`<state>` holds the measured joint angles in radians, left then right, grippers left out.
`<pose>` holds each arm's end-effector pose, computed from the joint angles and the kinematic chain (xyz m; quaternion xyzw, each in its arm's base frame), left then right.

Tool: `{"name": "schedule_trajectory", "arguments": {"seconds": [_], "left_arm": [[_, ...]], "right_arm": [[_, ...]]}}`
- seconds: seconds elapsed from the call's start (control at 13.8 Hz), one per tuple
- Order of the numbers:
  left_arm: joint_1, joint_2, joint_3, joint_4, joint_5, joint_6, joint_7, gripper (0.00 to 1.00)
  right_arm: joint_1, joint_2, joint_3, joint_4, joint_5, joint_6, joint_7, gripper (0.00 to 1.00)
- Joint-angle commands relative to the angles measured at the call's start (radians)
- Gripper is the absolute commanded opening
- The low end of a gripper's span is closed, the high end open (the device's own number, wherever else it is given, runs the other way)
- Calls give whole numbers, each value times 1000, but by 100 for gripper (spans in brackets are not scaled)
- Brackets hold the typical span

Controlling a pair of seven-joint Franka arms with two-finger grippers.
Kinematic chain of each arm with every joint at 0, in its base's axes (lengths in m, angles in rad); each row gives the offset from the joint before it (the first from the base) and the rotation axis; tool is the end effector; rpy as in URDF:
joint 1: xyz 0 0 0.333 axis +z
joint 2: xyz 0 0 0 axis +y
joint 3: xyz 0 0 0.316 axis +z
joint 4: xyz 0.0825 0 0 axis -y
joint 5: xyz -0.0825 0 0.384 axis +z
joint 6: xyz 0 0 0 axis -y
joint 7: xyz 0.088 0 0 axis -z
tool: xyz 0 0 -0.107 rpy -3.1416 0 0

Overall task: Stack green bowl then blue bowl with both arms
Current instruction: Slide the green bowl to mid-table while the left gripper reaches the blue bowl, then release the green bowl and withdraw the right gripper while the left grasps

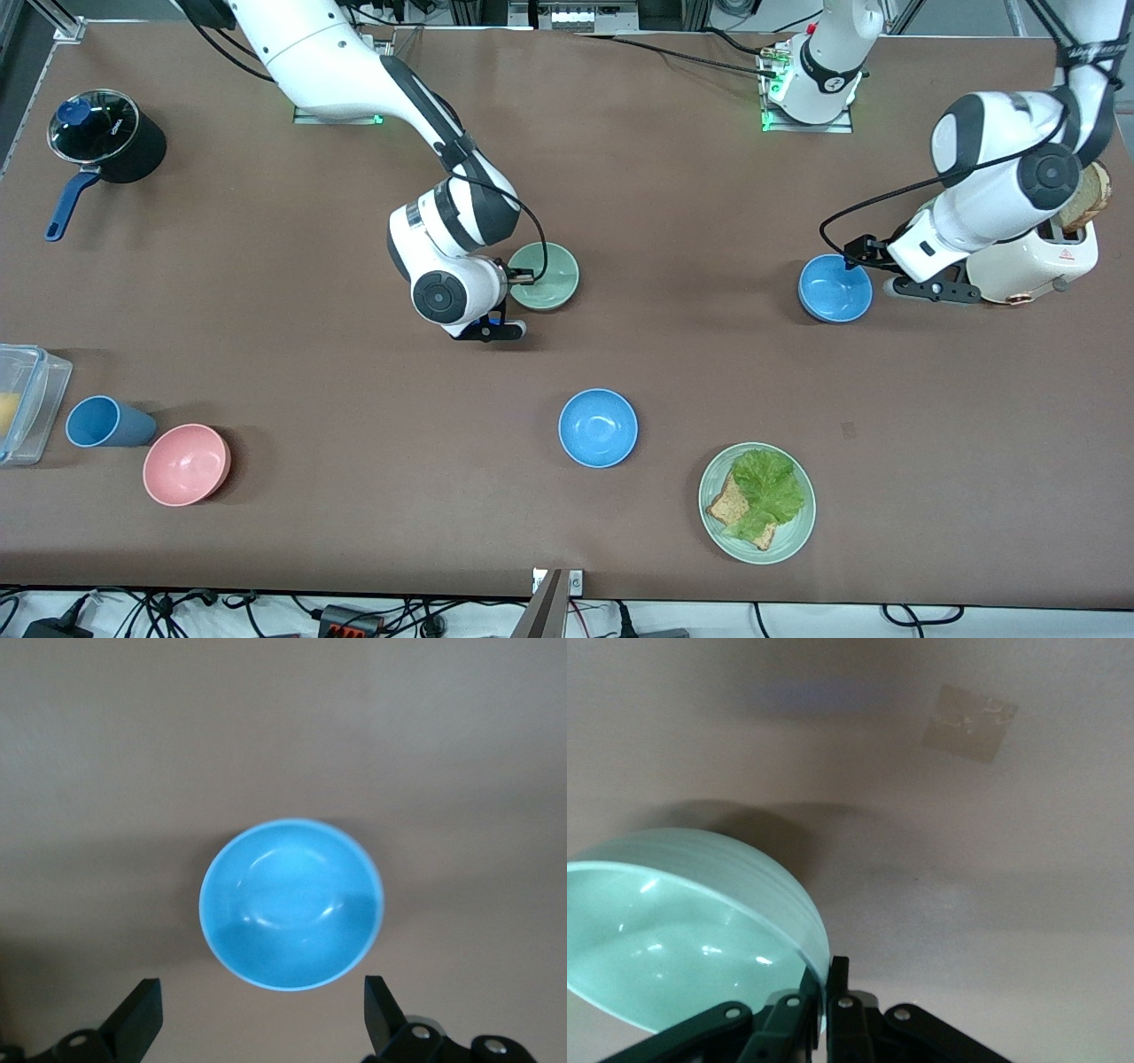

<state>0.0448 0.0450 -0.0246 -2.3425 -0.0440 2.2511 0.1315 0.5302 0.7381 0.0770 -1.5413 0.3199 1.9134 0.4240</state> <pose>0.4922 0.0087 0.3036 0.9967 -0.0406 -0.0667 0.0218 0.5376 0.3931 0.1977 -0.9699 -0.0039 0.2372 0.0549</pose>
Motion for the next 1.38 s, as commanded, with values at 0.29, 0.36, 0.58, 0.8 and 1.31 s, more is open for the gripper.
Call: {"name": "schedule_trajectory", "arguments": {"seconds": [0.29,0.36,0.58,0.8,1.31], "left_arm": [[40,171,-6,-9,-5,169,34,95],[40,187,-6,0,-5,180,39,92],[43,217,-6,25,-7,182,46,80],[49,220,-6,26,-7,180,46,54],[50,228,-6,34,-5,180,48,15]], "right_arm": [[22,-74,-11,75,-30,-55,199,100],[13,-97,-17,119,-57,-121,199,100],[-47,-124,-84,289,-162,-315,164,100],[-149,-170,-158,339,-188,-352,46,100],[-298,-275,-184,339,-258,-350,-62,100]]}}
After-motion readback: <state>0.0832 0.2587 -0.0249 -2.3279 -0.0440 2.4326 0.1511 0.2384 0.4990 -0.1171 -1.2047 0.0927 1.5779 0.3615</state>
